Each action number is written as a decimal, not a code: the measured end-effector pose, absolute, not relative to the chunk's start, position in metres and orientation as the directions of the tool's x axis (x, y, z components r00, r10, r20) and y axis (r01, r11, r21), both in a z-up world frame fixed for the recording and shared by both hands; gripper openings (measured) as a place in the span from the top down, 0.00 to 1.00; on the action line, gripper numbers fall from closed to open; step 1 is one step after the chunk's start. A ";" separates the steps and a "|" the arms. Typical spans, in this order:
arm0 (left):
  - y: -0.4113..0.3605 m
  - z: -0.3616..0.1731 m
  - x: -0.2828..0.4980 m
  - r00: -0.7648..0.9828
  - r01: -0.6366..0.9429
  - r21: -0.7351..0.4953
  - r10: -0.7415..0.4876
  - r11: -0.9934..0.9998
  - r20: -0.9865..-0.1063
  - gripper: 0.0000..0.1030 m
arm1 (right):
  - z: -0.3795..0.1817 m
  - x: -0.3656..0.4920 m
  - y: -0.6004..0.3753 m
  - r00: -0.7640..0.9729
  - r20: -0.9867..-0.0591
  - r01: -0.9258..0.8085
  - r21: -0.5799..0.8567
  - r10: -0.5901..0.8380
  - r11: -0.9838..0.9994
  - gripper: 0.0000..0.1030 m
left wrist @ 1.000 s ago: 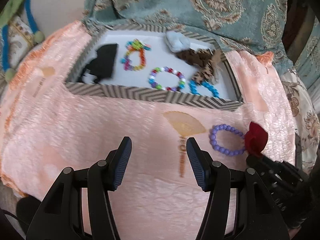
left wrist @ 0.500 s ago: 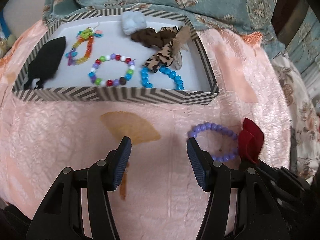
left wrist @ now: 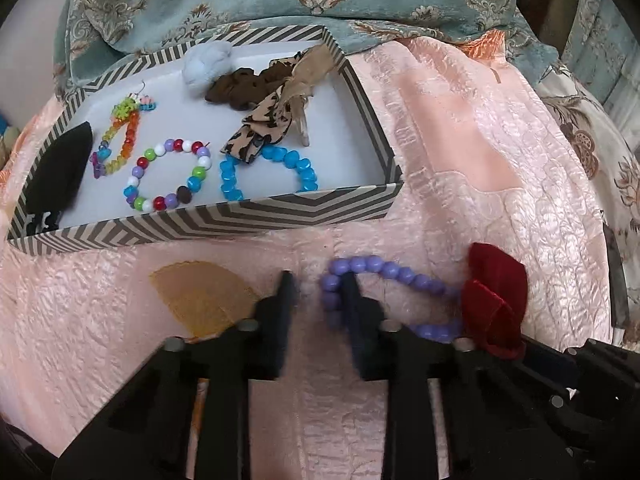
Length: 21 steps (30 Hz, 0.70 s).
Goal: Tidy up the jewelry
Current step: 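Grasp the red bow with the right tool while the left grasps the purple bead bracelet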
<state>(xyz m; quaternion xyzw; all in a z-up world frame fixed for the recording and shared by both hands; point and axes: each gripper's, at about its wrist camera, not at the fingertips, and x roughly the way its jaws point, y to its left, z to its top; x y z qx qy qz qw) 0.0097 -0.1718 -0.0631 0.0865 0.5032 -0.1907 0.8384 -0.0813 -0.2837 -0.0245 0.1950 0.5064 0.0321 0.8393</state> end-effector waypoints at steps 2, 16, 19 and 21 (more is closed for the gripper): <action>-0.165 -0.061 0.013 0.405 0.398 -0.073 -0.247 0.914 -0.880 0.91 | -0.022 -0.082 -0.281 0.500 -0.832 0.134 0.347 0.239 0.928 0.83; -0.106 -0.053 0.001 0.400 0.328 -0.113 -0.246 0.938 -0.883 0.92 | -0.009 -0.087 -0.273 0.532 -0.813 0.106 0.343 0.238 0.933 0.88; -0.098 -0.046 -0.002 0.411 0.324 -0.116 -0.250 0.939 -0.877 0.92 | 0.000 -0.089 -0.272 0.550 -0.796 0.093 0.357 0.251 0.929 0.88; -0.093 -0.038 -0.004 0.426 0.319 -0.108 -0.244 0.942 -0.871 0.92 | 0.005 -0.090 -0.270 0.560 -0.787 0.084 0.366 0.260 0.927 0.88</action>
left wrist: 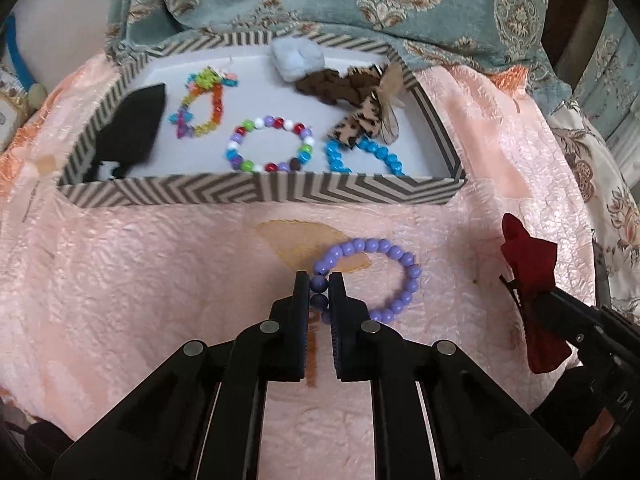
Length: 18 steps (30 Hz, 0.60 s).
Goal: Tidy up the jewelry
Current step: 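Grasp the red bow with the right tool while the left grasps the purple bead bracelet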
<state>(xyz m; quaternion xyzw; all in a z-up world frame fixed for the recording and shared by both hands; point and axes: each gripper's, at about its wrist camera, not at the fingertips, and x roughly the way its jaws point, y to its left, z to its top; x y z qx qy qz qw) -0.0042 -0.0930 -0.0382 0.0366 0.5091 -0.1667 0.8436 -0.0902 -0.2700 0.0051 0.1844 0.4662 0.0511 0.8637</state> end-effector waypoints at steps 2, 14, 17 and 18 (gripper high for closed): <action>-0.088 -0.031 -0.007 0.440 0.314 -0.101 -0.239 0.944 -0.866 0.92 | 0.010 -0.090 -0.267 0.568 -0.779 0.073 0.370 0.266 0.926 0.88; -0.066 0.015 -0.012 0.532 0.290 -0.051 -0.205 0.956 -0.821 0.92 | 0.039 -0.083 -0.237 0.596 -0.744 -0.011 0.367 0.301 0.930 0.88; -0.059 0.025 -0.011 0.554 0.281 -0.038 -0.195 0.959 -0.809 0.92 | 0.046 -0.079 -0.231 0.602 -0.738 -0.029 0.361 0.305 0.932 0.88; -0.057 0.028 -0.011 0.559 0.278 -0.035 -0.192 0.960 -0.807 0.92 | 0.048 -0.078 -0.229 0.603 -0.737 -0.033 0.360 0.306 0.932 0.88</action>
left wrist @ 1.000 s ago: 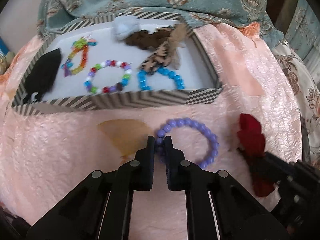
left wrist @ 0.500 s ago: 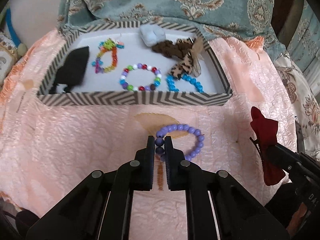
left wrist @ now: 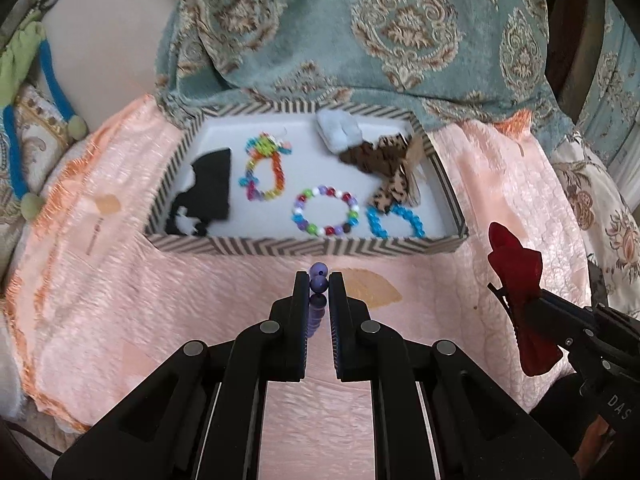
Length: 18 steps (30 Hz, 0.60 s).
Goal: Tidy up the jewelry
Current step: 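Grasp the red bow with the right tool while the left grasps the purple bead bracelet, then carry both items into the tray and open both tools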
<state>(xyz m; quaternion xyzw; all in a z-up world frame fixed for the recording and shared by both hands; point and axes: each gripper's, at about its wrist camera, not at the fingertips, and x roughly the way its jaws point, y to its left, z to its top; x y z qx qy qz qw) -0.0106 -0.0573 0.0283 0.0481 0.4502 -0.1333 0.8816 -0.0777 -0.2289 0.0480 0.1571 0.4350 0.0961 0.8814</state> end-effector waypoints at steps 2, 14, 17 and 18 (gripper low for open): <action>-0.053 0.034 -0.009 0.570 0.270 -0.027 -0.183 0.962 -0.801 0.92 | 0.052 -0.075 -0.225 0.606 -0.733 -0.041 0.358 0.309 0.933 0.88; -0.038 0.060 0.008 0.617 0.250 0.010 -0.151 0.968 -0.772 0.92 | 0.075 -0.050 -0.208 0.623 -0.721 -0.092 0.318 0.304 0.944 0.88; -0.036 0.064 0.015 0.624 0.245 0.017 -0.144 0.969 -0.768 0.92 | 0.077 -0.041 -0.206 0.622 -0.723 -0.098 0.310 0.301 0.946 0.88; -0.035 0.066 0.018 0.627 0.242 0.021 -0.140 0.970 -0.766 0.92 | 0.078 -0.037 -0.204 0.622 -0.723 -0.102 0.306 0.301 0.947 0.88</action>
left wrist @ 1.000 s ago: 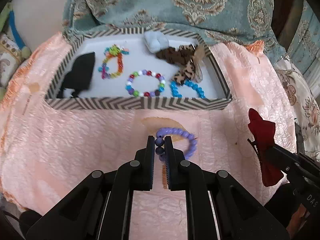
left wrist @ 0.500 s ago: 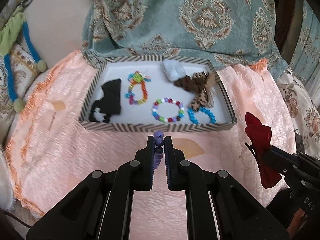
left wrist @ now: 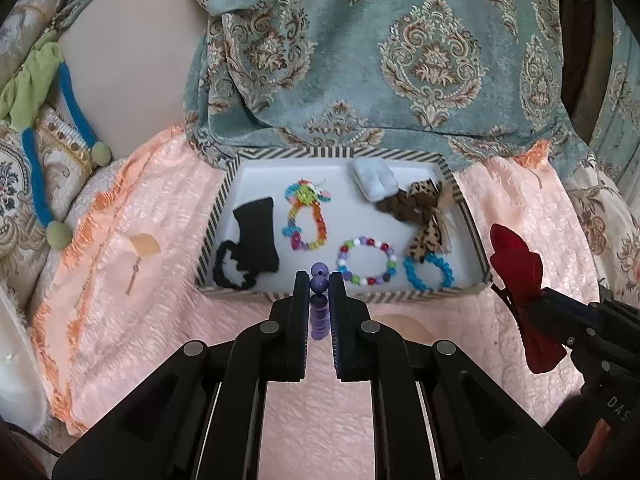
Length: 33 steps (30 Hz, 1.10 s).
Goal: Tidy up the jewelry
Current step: 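Carry both items into the tray and open both tools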
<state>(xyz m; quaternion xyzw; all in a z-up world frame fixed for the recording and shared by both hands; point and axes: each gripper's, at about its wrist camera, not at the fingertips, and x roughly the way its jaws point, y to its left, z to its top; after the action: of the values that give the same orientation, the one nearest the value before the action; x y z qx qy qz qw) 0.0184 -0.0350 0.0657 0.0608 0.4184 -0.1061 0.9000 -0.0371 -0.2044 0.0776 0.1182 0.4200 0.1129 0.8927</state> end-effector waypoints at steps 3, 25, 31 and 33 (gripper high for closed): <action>-0.034 0.069 0.027 0.635 0.237 0.031 -0.131 0.971 -0.761 0.92 | 0.079 -0.028 -0.202 0.621 -0.723 -0.111 0.300 0.302 0.947 0.88; -0.055 0.052 0.102 0.584 0.226 -0.013 -0.146 0.974 -0.799 0.92 | 0.046 0.064 -0.195 0.561 -0.757 -0.130 0.319 0.335 0.939 0.88; -0.045 0.014 0.116 0.527 0.192 -0.035 -0.133 0.981 -0.839 0.92 | 0.013 0.101 -0.180 0.505 -0.790 -0.157 0.311 0.346 0.938 0.88; -0.038 0.002 0.120 0.513 0.174 -0.034 -0.120 0.984 -0.850 0.92 | 0.001 0.115 -0.176 0.481 -0.807 -0.164 0.301 0.342 0.940 0.88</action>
<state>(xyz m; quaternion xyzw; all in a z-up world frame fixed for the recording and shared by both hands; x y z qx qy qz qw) 0.1198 -0.0376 0.0018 0.0275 0.4863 -0.0845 0.8693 0.1145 -0.1757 0.0014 0.0914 0.4873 0.1479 0.8558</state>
